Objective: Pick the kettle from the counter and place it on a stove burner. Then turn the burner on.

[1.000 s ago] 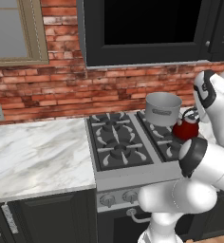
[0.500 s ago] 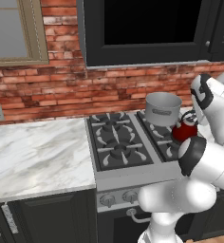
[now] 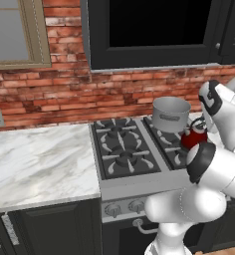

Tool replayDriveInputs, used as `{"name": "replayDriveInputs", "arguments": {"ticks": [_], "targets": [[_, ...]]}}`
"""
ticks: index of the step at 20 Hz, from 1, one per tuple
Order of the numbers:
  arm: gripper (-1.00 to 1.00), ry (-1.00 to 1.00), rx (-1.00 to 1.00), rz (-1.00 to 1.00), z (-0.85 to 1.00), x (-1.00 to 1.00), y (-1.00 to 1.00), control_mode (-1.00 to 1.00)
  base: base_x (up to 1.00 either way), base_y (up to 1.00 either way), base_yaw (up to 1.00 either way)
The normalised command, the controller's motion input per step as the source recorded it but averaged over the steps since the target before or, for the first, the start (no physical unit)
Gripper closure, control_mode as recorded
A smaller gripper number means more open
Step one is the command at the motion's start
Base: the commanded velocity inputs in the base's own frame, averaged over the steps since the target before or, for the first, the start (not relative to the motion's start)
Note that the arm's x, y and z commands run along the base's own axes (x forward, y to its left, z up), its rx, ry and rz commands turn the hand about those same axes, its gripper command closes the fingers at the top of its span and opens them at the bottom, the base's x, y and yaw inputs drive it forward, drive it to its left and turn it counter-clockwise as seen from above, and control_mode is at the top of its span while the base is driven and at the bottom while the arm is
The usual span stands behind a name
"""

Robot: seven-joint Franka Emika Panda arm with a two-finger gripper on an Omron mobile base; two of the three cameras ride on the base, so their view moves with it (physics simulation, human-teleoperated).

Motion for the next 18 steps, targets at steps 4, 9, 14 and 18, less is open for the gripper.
{"name": "replayDriveInputs", "arguments": {"ticks": [4,9,14,18], "targets": [[1.00,0.00,0.00,0.00,0.00,0.23,-0.18,-1.00,0.00,0.00,0.00],[1.00,0.00,0.00,0.00,0.00,0.13,-0.04,-1.00,0.00,0.00,0.00],[1.00,0.00,0.00,0.00,0.00,0.00,0.00,-1.00,0.00,0.00,0.00],[1.00,0.00,0.00,0.00,-0.01,0.07,0.02,-1.00,0.00,0.00,0.00]]}}
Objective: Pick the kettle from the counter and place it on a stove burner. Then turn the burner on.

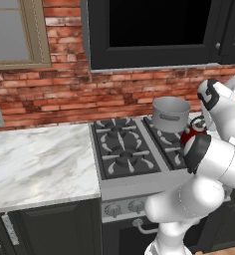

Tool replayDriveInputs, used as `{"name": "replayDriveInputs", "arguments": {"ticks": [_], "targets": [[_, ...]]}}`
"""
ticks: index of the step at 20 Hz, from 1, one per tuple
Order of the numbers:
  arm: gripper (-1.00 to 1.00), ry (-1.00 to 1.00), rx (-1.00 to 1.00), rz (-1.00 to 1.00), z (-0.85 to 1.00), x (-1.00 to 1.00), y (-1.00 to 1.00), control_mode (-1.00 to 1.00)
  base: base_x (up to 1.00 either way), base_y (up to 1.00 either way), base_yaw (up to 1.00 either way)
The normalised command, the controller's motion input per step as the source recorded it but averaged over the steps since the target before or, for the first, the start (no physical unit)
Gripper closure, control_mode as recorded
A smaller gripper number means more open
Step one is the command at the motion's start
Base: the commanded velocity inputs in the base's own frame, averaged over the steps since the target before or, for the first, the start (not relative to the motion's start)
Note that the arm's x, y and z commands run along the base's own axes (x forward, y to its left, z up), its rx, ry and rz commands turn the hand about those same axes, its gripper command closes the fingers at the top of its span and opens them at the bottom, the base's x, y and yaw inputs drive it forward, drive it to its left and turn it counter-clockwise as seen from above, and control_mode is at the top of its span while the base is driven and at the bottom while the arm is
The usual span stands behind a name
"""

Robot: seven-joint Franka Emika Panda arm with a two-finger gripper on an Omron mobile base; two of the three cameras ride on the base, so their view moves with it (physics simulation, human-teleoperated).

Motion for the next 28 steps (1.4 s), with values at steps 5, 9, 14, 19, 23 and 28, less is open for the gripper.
{"name": "replayDriveInputs", "arguments": {"ticks": [5,9,14,19,23,28], "targets": [[1.00,0.00,0.00,0.00,-0.01,0.07,0.03,-1.00,0.00,0.00,0.00],[1.00,0.00,0.00,0.00,0.00,0.01,0.01,-1.00,0.00,0.00,0.00],[1.00,0.00,0.00,0.00,-0.03,0.00,0.00,-1.00,0.00,0.00,0.00],[1.00,0.00,0.00,0.00,-0.16,0.00,0.01,-1.00,0.00,0.00,0.00],[1.00,0.00,0.00,0.00,-0.18,0.00,0.03,-1.00,0.00,0.00,0.00],[1.00,0.00,0.00,0.00,-0.11,0.01,0.00,-1.00,0.00,0.00,0.00]]}}
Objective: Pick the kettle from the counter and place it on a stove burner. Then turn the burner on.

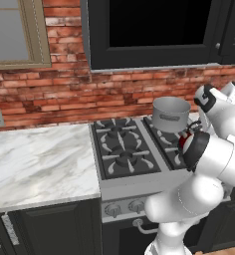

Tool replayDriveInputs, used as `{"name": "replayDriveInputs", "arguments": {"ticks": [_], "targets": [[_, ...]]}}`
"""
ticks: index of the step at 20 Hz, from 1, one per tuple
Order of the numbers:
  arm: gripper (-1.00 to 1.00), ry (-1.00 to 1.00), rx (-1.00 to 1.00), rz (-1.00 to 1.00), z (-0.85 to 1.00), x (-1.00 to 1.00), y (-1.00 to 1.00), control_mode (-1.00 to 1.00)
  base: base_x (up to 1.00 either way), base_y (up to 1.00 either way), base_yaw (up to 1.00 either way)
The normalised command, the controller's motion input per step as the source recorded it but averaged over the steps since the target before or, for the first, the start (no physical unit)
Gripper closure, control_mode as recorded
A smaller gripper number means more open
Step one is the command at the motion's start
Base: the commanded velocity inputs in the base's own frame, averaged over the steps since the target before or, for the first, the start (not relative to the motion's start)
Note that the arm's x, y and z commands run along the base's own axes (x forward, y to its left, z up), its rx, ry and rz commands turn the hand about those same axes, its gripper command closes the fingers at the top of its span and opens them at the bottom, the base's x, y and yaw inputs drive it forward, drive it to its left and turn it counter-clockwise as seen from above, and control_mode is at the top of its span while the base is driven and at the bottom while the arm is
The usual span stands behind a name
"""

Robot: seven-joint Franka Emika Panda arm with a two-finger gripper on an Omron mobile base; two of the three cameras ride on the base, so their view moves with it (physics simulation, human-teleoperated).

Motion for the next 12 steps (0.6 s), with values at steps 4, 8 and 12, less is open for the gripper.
{"name": "replayDriveInputs", "arguments": {"ticks": [4,8,12], "targets": [[1.00,0.00,0.00,0.00,-0.02,0.00,0.00,-1.00,0.00,0.00,0.00],[1.00,0.00,0.00,0.00,0.00,0.08,0.00,-1.00,0.00,0.00,0.00],[1.00,0.00,0.00,0.00,0.00,0.23,0.00,-1.00,0.00,0.00,0.00]]}}
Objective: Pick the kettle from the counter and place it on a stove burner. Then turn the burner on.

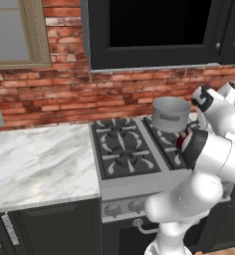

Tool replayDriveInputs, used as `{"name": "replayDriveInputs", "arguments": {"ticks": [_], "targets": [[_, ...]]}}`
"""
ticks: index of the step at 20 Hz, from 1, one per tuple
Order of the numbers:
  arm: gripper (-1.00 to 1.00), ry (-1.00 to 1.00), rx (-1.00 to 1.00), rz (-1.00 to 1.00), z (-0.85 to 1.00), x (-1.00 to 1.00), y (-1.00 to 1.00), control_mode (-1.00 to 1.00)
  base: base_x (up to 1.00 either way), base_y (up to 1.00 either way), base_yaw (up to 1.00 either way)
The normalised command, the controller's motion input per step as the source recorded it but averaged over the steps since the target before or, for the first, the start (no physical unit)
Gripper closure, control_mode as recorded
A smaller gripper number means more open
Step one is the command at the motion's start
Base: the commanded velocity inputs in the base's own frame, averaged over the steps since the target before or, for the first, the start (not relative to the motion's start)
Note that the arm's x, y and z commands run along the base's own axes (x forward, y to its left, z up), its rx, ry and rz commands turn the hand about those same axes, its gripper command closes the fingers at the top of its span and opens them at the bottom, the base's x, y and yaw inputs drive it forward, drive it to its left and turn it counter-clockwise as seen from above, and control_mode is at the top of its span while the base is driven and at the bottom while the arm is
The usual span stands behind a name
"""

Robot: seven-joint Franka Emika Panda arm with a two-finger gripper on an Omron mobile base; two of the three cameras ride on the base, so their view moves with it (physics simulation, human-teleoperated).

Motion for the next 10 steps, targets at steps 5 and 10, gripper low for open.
{"name": "replayDriveInputs", "arguments": {"ticks": [5,10], "targets": [[1.00,0.00,0.00,0.00,0.00,0.24,0.00,-1.00,0.00,0.00,0.00],[1.00,0.00,0.00,0.00,0.00,0.02,-0.01,-1.00,0.00,0.00,0.00]]}}
